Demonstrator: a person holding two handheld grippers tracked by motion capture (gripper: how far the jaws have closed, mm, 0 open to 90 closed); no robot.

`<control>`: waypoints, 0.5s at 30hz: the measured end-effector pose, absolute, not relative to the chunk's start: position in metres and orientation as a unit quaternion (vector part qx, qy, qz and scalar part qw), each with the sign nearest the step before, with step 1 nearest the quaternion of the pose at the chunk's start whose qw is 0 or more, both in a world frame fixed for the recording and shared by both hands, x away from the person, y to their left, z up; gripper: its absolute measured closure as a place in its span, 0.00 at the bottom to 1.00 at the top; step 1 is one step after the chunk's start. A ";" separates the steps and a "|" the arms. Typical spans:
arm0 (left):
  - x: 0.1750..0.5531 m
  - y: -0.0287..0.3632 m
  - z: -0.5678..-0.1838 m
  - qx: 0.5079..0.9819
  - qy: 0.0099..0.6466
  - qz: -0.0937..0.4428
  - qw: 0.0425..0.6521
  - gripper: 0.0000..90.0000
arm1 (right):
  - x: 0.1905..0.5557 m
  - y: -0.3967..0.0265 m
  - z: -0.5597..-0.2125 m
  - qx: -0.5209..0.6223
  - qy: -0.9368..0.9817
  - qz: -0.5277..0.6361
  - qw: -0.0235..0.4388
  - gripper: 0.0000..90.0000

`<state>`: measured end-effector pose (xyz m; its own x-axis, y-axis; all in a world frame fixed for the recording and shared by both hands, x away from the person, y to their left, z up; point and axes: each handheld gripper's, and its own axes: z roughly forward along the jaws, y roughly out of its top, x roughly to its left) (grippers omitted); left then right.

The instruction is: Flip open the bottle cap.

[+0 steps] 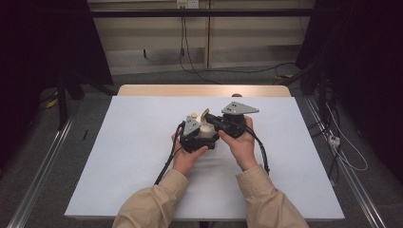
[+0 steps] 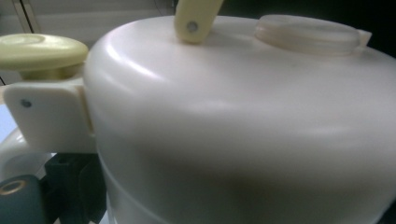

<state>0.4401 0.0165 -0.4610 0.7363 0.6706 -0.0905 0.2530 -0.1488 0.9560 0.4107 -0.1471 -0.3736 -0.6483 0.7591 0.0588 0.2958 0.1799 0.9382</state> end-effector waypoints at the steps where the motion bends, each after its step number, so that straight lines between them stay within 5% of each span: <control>1: 0.440 0.017 -0.461 0.736 0.314 0.183 0.572 0.06 | 0.411 -0.147 -0.374 0.357 0.738 0.530 0.219 1.00; 15: 0.440 0.016 -0.461 0.736 0.314 0.183 0.572 0.06 | 0.414 -0.144 -0.373 0.356 0.738 0.529 0.220 1.00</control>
